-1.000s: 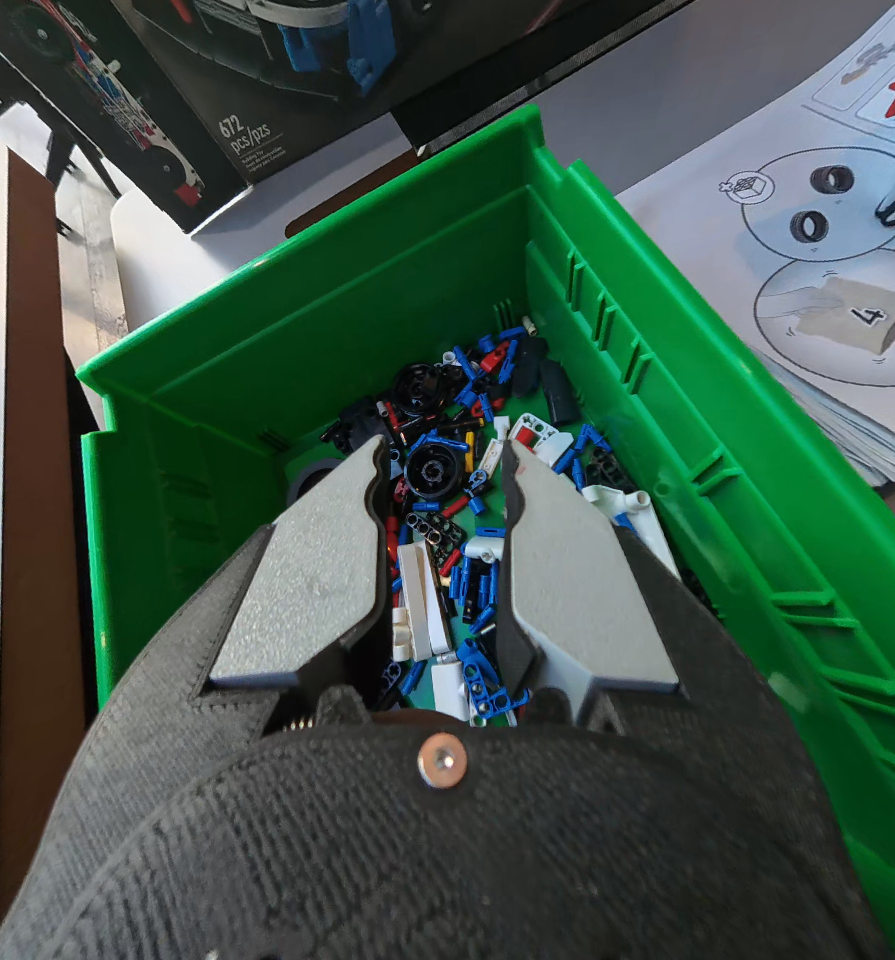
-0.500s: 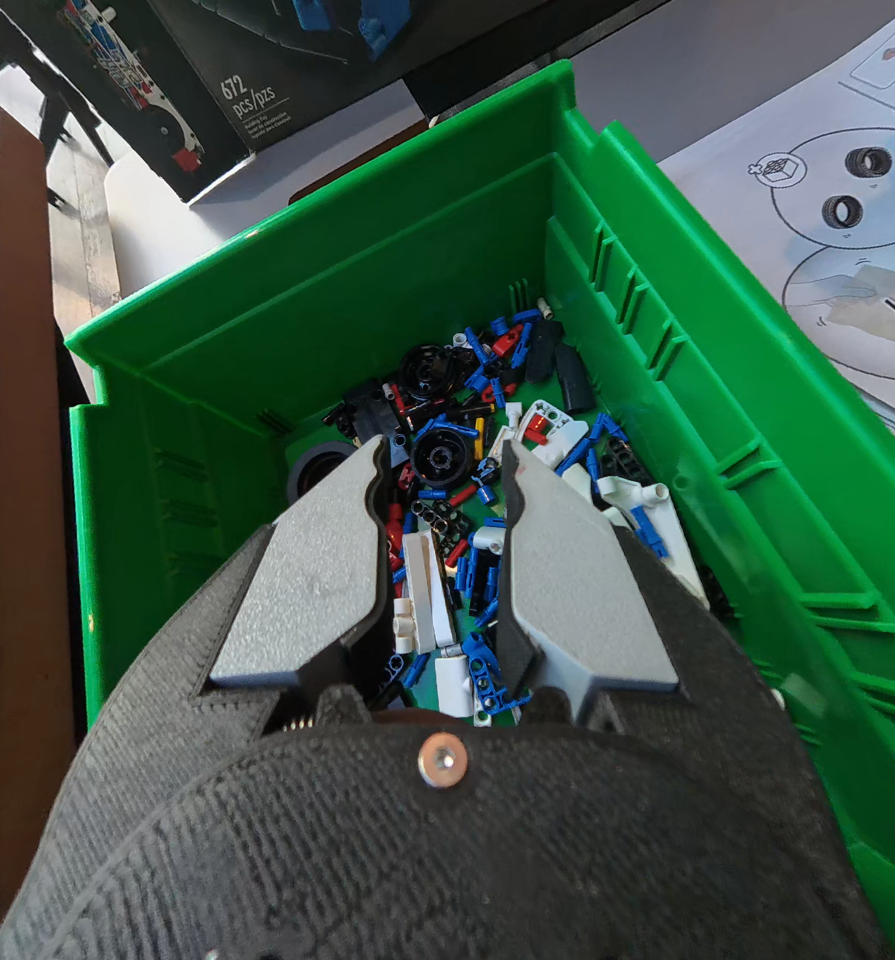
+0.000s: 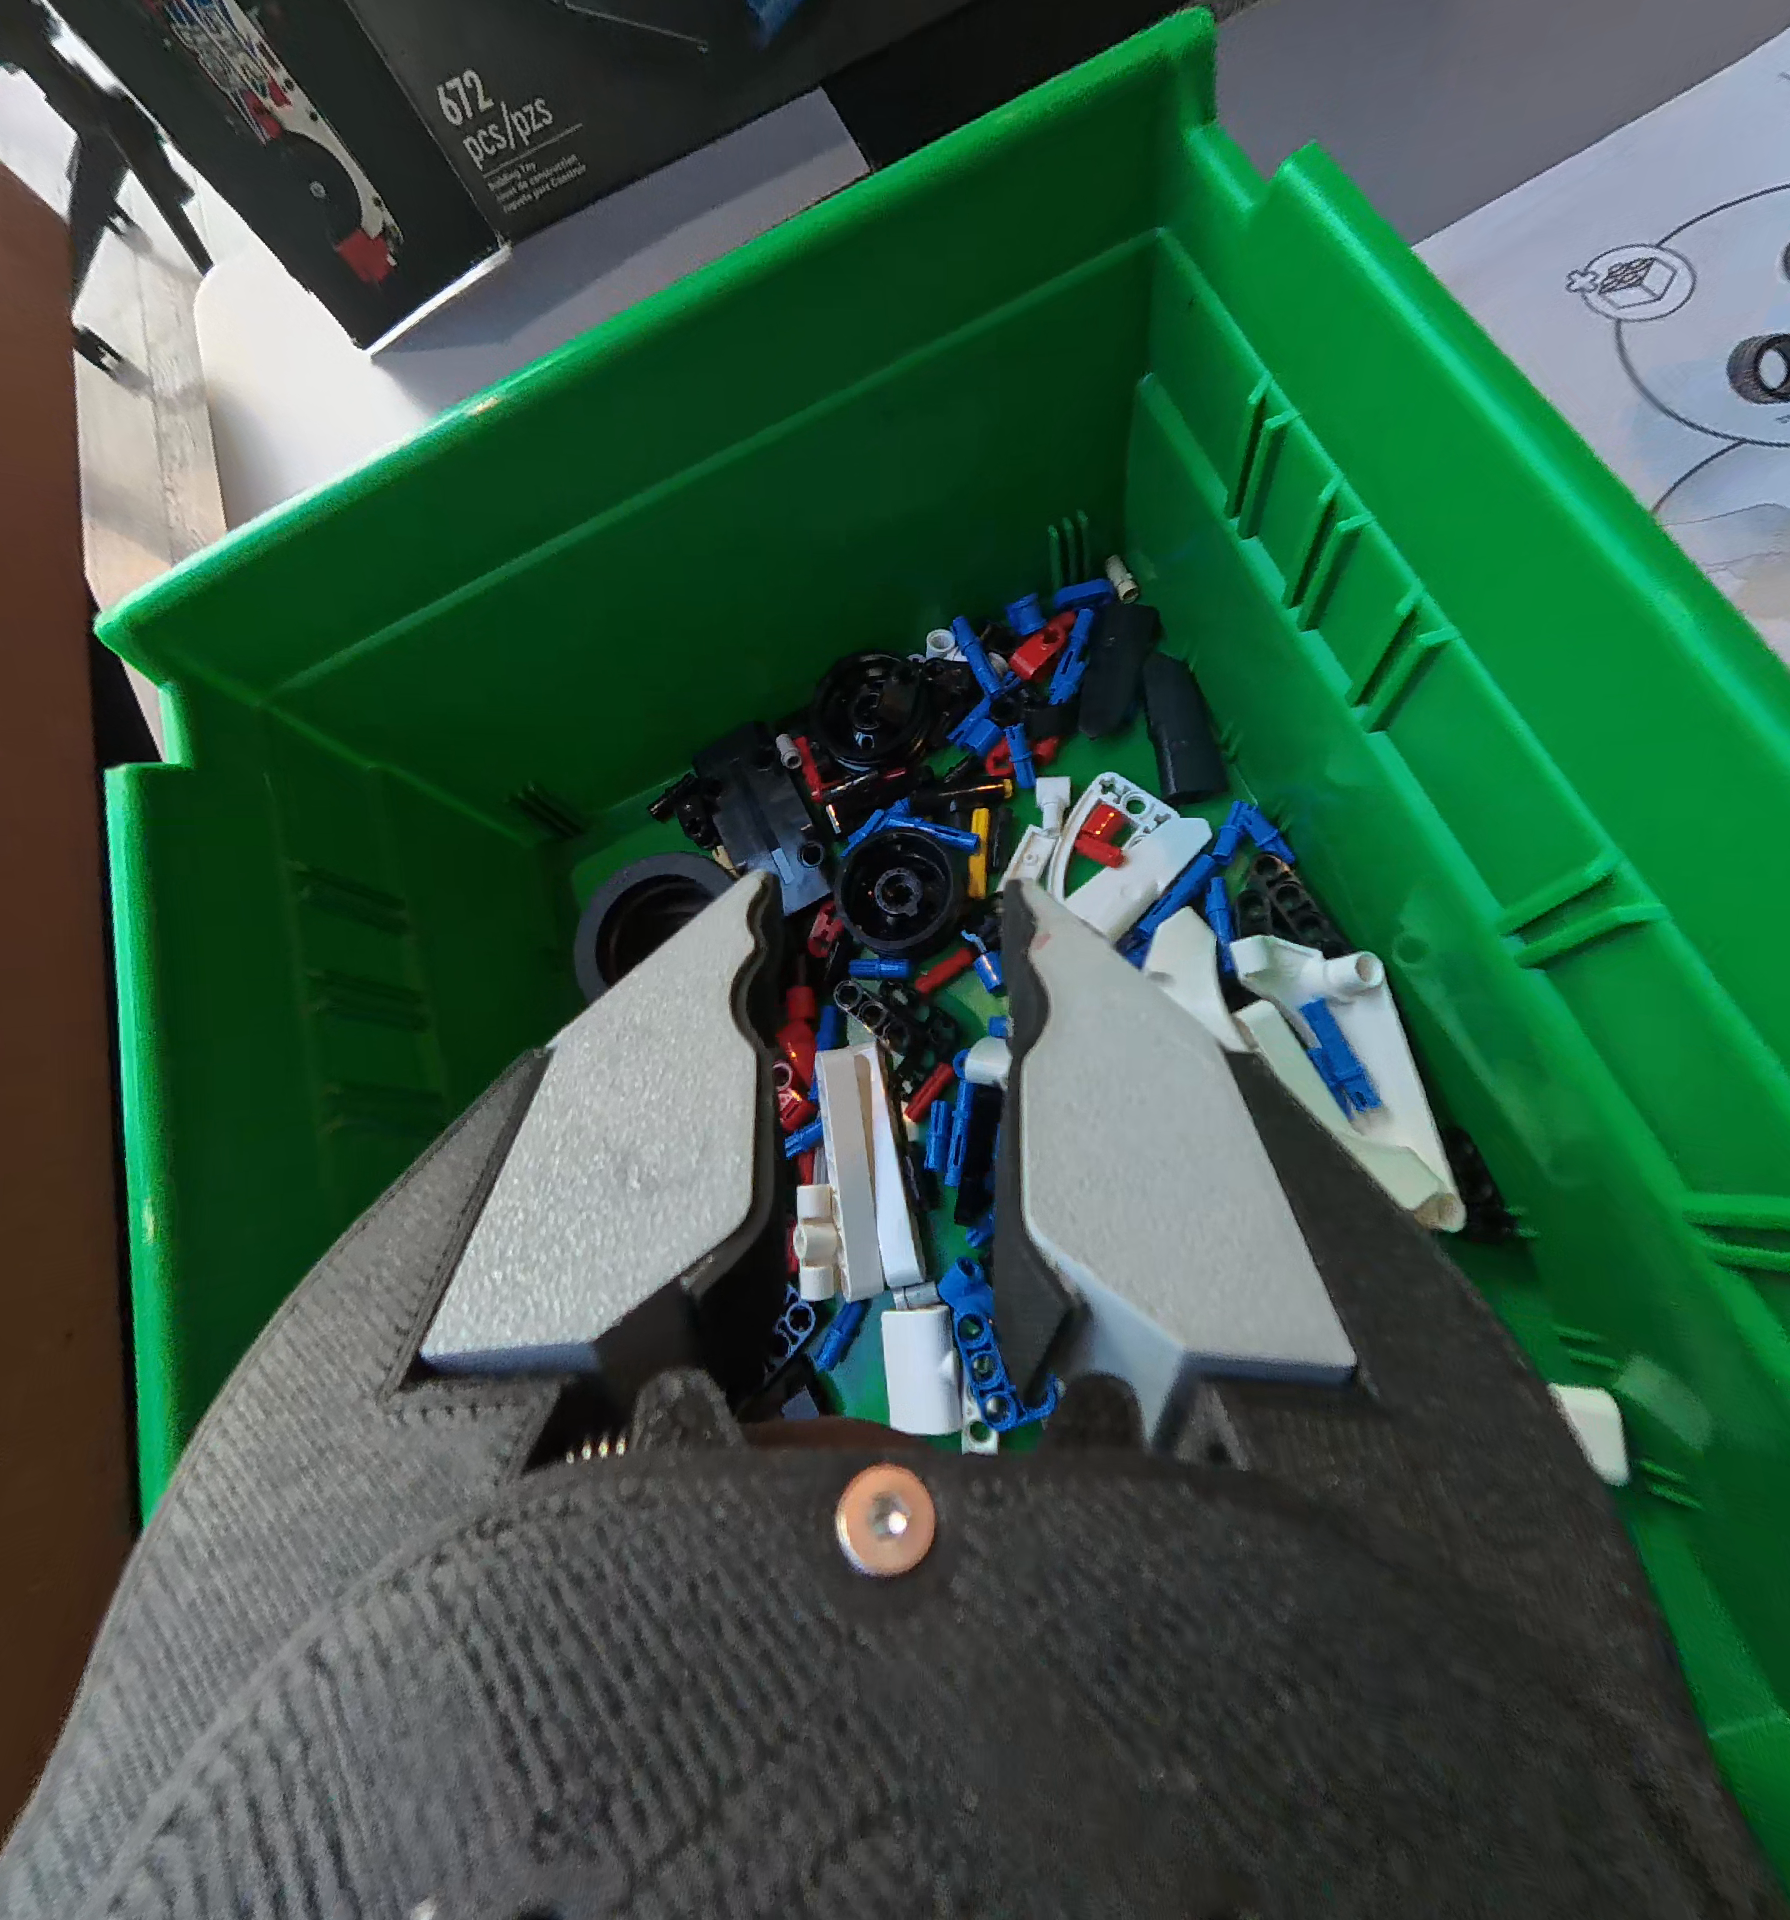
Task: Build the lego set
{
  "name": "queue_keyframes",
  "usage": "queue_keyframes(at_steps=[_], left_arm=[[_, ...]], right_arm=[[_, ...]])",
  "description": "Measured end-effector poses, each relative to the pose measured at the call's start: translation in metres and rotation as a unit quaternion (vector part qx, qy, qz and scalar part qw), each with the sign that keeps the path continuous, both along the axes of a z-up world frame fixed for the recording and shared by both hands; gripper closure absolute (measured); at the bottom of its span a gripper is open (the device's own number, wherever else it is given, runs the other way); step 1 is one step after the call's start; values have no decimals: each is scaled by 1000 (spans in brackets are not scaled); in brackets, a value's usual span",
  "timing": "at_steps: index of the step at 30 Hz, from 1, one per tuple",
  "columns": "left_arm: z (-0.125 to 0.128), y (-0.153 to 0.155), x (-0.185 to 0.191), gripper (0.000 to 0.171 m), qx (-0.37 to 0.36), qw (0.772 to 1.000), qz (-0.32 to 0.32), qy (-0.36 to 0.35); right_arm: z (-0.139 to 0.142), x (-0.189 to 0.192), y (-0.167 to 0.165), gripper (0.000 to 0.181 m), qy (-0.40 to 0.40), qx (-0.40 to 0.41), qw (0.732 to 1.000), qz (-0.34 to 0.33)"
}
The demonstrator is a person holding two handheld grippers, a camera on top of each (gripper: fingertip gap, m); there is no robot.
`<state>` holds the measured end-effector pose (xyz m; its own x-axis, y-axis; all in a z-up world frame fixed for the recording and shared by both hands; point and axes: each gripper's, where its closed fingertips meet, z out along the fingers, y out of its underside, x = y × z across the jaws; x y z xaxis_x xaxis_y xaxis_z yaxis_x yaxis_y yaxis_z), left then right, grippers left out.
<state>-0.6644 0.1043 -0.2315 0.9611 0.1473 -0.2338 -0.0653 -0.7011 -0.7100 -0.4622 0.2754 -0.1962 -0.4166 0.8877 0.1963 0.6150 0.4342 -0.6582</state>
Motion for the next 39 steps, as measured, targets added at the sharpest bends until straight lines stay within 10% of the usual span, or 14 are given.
queue_keyframes(at_steps=[6,16,39], left_arm=[[3,1,0,132,9,1000,2,-4],[21,-4,2,132,20,1000,22,4],[24,-52,-11,135,-51,998,17,19]], right_arm=[[129,73,27,175,148,-87,977,-128],[26,163,-78,174,131,-174,959,-183],[36,155,-90,173,162,-175,959,-151]])
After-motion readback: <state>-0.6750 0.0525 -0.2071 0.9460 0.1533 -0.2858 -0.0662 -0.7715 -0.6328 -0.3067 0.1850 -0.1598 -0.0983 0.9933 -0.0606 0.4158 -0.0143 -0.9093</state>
